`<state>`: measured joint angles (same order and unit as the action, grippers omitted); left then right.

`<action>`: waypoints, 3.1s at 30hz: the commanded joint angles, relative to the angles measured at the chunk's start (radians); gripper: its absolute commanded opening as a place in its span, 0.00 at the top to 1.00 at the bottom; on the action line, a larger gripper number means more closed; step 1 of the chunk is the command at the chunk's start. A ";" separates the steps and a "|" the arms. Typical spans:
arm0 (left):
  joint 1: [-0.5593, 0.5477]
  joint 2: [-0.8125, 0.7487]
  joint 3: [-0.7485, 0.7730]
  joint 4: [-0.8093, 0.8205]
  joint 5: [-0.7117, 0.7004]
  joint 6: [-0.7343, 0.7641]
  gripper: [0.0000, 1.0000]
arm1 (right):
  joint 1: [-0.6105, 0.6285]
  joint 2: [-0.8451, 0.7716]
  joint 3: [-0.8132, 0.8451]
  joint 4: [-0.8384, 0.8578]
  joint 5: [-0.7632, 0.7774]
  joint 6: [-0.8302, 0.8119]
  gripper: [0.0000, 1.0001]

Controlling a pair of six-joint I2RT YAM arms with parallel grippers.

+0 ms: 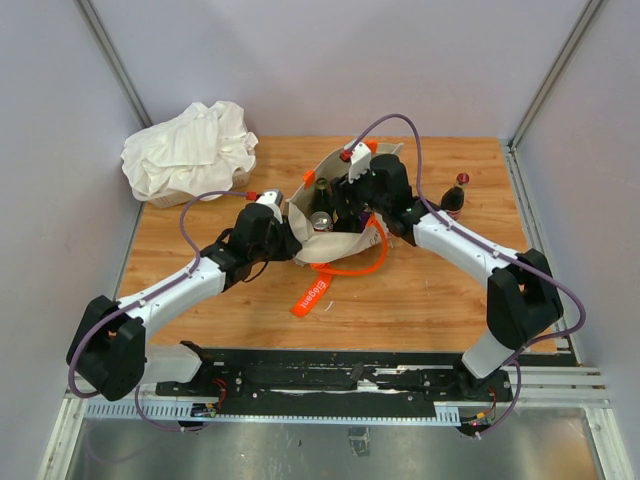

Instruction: Take the beverage out of the canvas bag

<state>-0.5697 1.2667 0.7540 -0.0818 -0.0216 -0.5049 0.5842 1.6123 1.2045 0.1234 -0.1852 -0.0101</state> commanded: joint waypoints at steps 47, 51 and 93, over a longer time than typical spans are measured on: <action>0.005 0.069 0.047 -0.059 -0.017 0.062 0.80 | -0.007 -0.247 0.208 0.013 -0.040 -0.088 0.99; 0.005 0.065 0.049 -0.069 -0.018 0.064 0.81 | -0.007 -0.362 0.228 -0.094 0.067 -0.123 0.99; 0.004 0.131 0.107 -0.086 0.007 0.065 0.83 | -0.540 -0.777 -0.616 0.047 0.189 0.156 0.99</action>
<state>-0.5659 1.3617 0.8482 -0.1455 -0.0208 -0.4500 0.0601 0.8688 0.5873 -0.0196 0.0357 0.1417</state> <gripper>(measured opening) 0.207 0.326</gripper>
